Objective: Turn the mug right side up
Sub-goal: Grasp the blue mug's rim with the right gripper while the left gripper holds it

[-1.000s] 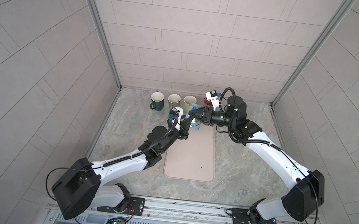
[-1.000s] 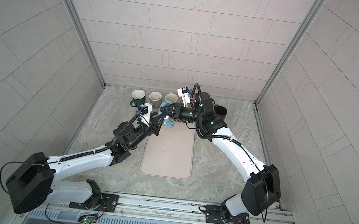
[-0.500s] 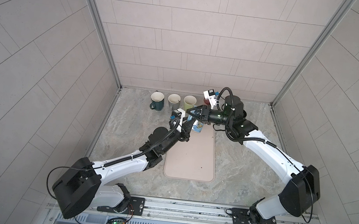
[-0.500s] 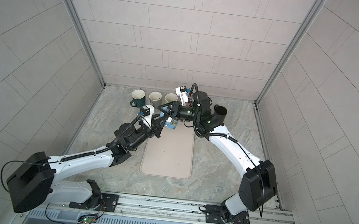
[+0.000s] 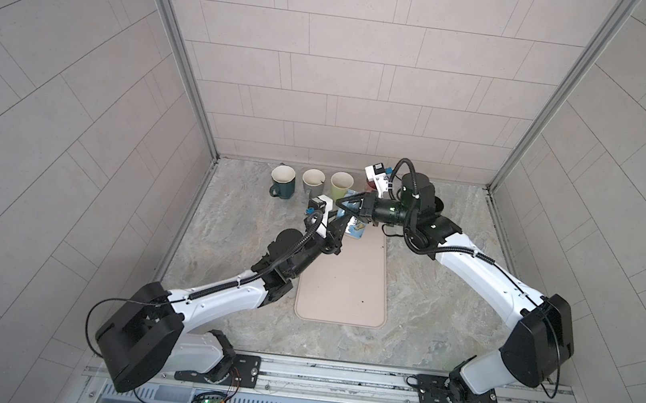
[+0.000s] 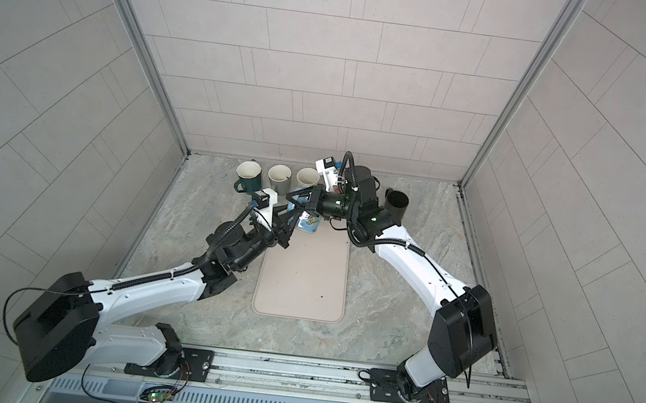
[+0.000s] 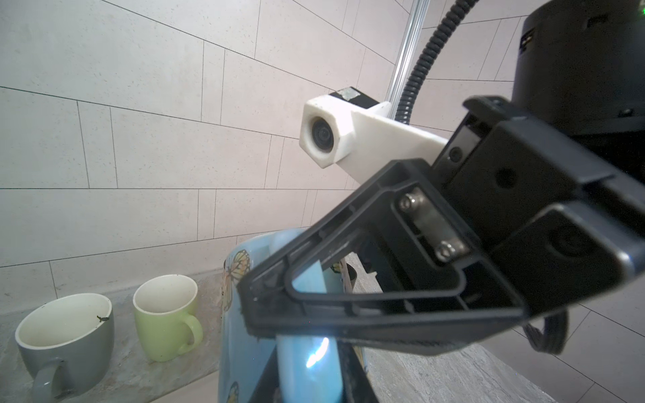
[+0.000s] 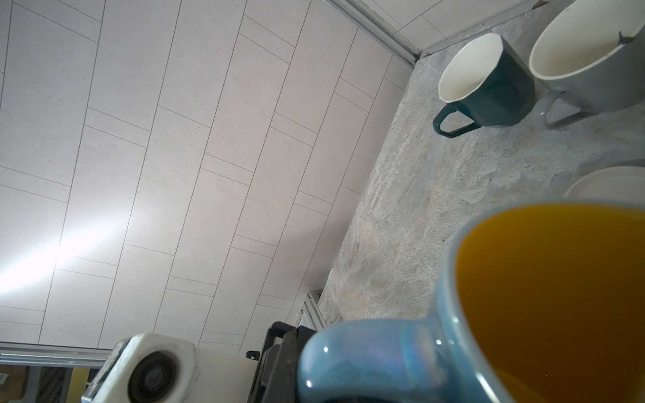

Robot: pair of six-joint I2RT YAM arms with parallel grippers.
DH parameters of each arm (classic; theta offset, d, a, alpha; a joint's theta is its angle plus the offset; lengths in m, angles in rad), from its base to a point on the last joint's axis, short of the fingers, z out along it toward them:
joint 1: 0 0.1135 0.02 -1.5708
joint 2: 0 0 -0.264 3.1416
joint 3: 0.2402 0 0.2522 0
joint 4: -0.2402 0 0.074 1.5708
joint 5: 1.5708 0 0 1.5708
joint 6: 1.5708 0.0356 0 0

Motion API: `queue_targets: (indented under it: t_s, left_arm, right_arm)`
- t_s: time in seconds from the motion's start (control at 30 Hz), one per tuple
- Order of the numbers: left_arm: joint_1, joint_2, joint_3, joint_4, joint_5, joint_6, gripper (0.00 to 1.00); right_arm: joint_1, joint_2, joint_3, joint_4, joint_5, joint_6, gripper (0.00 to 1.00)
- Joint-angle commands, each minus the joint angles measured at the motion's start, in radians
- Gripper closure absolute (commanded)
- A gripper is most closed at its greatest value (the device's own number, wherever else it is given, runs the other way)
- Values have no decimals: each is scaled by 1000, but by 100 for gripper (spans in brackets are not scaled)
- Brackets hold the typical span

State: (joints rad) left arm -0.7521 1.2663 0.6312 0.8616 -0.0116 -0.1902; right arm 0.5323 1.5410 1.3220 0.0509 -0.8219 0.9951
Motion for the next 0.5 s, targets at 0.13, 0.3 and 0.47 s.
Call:
queue_targets:
  t_s: [0.13, 0.3, 0.47]
  left_arm:
    - [-13, -50, 45, 127, 13, -2, 68]
    - [-13, -72, 46, 64, -16, -2, 54]
    - [-12, -103, 41, 4, -28, 6, 48]
  right_arm:
    - [12, -47, -35, -20, 35, -66, 100]
    - [0, -54, -37, 16, 34, -66, 100]
    - [-34, -71, -4, -51, 59, -140, 100]
